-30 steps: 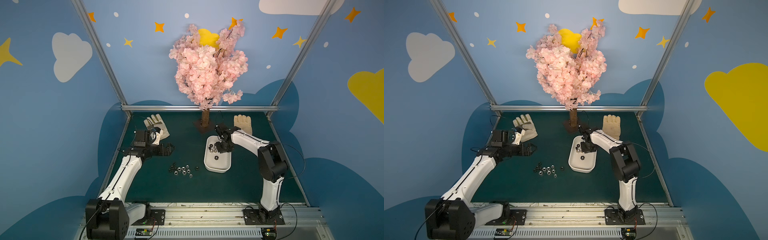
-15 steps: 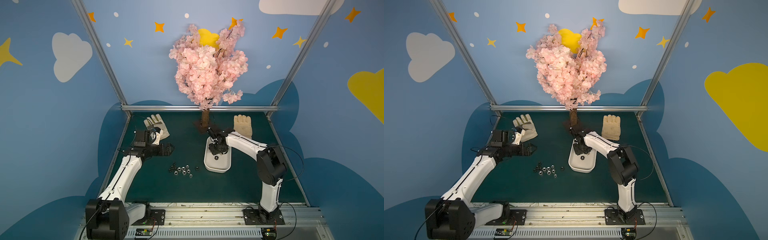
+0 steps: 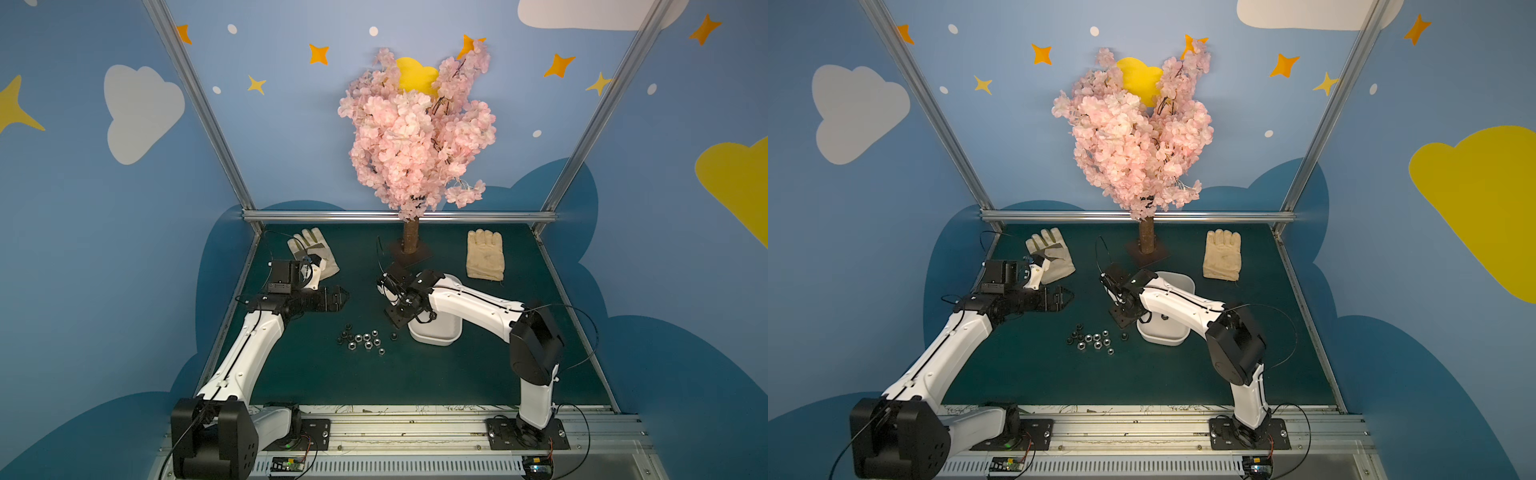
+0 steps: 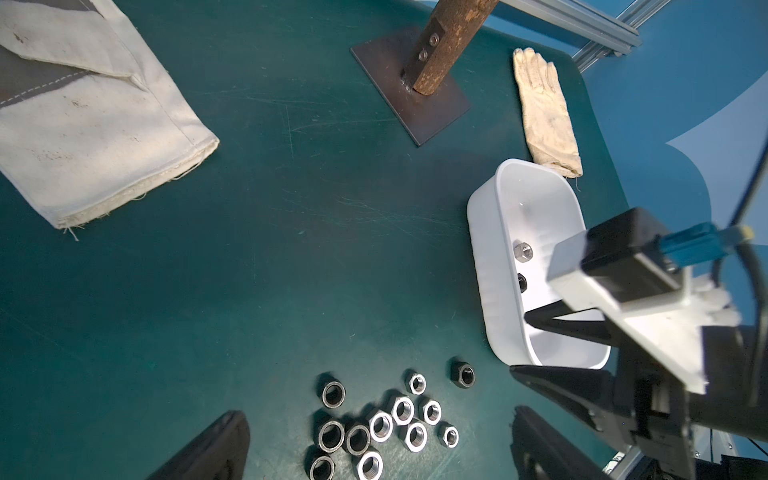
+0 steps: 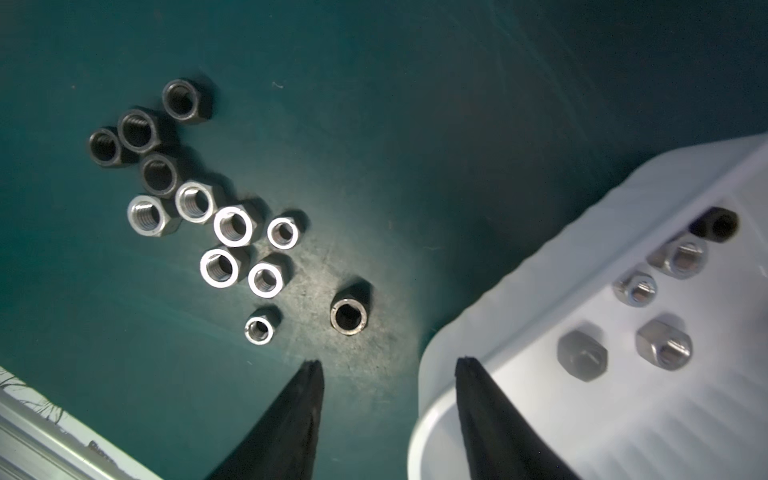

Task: Put the nuts on the desktop into the storage box
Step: Pick up the nut from the center of the board.

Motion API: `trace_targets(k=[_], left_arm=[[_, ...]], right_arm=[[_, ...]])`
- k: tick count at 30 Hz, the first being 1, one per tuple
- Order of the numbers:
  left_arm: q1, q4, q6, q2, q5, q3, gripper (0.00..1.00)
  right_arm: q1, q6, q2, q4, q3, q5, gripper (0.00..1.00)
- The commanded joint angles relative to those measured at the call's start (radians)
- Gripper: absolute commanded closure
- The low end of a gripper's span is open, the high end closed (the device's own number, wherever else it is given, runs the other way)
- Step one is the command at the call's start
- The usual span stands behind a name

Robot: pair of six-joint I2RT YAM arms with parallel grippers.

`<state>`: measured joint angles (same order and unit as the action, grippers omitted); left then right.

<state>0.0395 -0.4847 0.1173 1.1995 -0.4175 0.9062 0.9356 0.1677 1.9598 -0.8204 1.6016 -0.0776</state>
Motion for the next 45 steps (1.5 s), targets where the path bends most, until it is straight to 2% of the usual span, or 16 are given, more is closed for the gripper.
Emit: trace_targets(k=[1, 9, 25, 33, 37, 45], left_arm=[[-0.004, 0.001, 0.001, -0.011, -0.004, 0.015, 0.0], [-0.004, -0.002, -0.002, -0.015, 0.003, 0.014, 0.0], [-0.004, -0.003, -0.002, -0.017, 0.008, 0.014, 0.0], [-0.004, -0.002, -0.003, -0.018, 0.013, 0.015, 0.0], [-0.003, -0.002, -0.001, -0.018, 0.013, 0.013, 0.0], [-0.004, 0.015, 0.01, -0.015, -0.001, 0.007, 0.0]], right_arm=[[0.011, -0.033, 0.071, -0.045, 0.044, 0.03, 0.43], [0.031, -0.059, 0.2, -0.141, 0.149, 0.033, 0.42], [0.06, -0.052, 0.235, -0.163, 0.106, 0.064, 0.46], [0.062, -0.054, 0.256, -0.17, 0.115, 0.058, 0.57], [0.067, -0.044, 0.241, -0.158, 0.118, 0.032, 0.79], [0.029, 0.003, 0.06, -0.078, 0.123, -0.064, 0.84]])
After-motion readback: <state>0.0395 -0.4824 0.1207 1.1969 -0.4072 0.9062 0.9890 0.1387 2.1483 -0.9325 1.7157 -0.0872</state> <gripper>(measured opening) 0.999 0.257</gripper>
